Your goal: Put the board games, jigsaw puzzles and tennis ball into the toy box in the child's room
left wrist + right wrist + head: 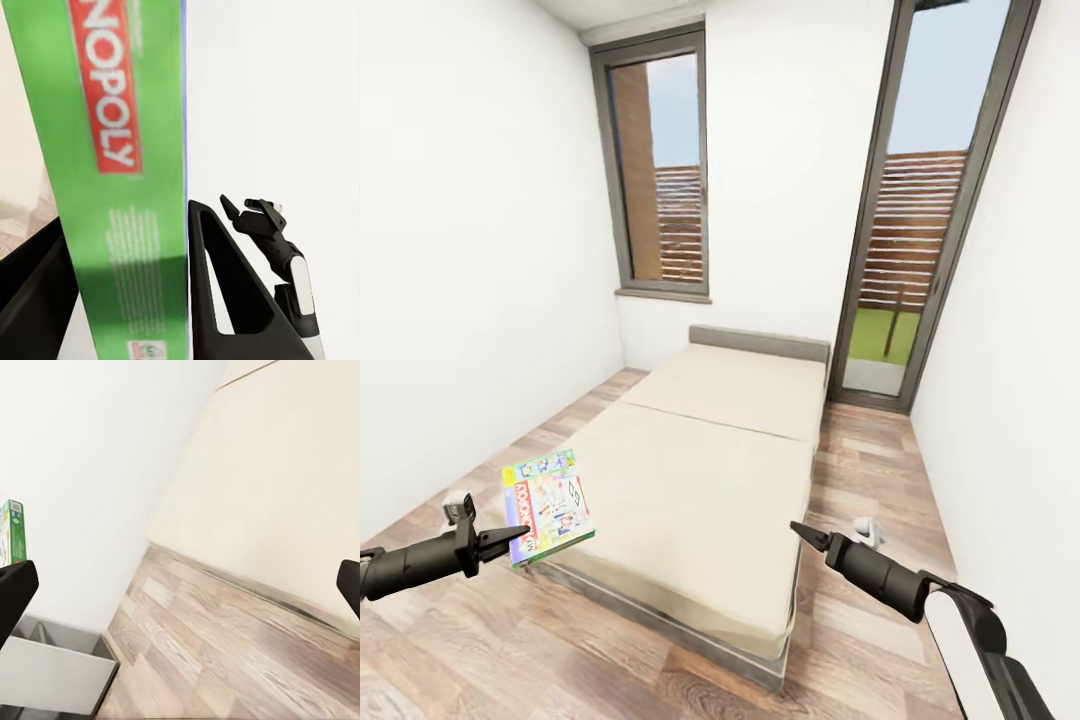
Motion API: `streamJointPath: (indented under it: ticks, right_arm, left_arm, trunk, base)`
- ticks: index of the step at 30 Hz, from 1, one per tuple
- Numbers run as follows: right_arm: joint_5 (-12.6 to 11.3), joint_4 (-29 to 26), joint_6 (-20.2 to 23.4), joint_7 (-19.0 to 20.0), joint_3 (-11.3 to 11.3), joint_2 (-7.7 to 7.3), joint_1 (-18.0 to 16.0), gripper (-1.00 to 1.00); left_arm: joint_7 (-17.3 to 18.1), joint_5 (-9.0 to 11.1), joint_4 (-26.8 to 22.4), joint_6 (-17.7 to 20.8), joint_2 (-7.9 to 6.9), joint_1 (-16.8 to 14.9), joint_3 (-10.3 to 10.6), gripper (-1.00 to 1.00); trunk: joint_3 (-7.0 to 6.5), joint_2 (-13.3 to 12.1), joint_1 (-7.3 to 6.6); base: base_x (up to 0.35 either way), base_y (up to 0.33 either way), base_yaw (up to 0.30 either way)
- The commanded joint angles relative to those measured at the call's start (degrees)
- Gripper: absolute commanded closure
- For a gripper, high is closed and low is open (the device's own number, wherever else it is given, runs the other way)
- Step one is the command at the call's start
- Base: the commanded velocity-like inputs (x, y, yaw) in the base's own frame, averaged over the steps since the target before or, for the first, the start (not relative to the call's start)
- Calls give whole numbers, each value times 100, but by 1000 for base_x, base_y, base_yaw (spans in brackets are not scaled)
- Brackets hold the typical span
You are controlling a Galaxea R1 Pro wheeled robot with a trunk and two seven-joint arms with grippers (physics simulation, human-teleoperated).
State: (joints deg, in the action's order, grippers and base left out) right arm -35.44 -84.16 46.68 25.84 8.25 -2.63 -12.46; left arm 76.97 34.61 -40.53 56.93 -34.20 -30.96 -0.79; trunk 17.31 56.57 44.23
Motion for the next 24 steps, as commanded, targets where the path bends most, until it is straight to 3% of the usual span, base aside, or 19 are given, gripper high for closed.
streamJointPath:
  ticks: [1, 24]
  right_arm:
    - [3, -4, 34, 23, 10, -2, -3, -100]
    - [9, 4, 34, -3, 10, 31, -4, -100]
  left_arm:
    - [5, 28, 1, 55, 0, -6, 1, 100]
    - [2, 28, 1, 46, 2, -6, 4, 100]
  trunk:
    - [-17, -37, -22]
    - [-553, -959, -527]
  base:
    - [-7, 11, 242]
    - [-1, 1, 244]
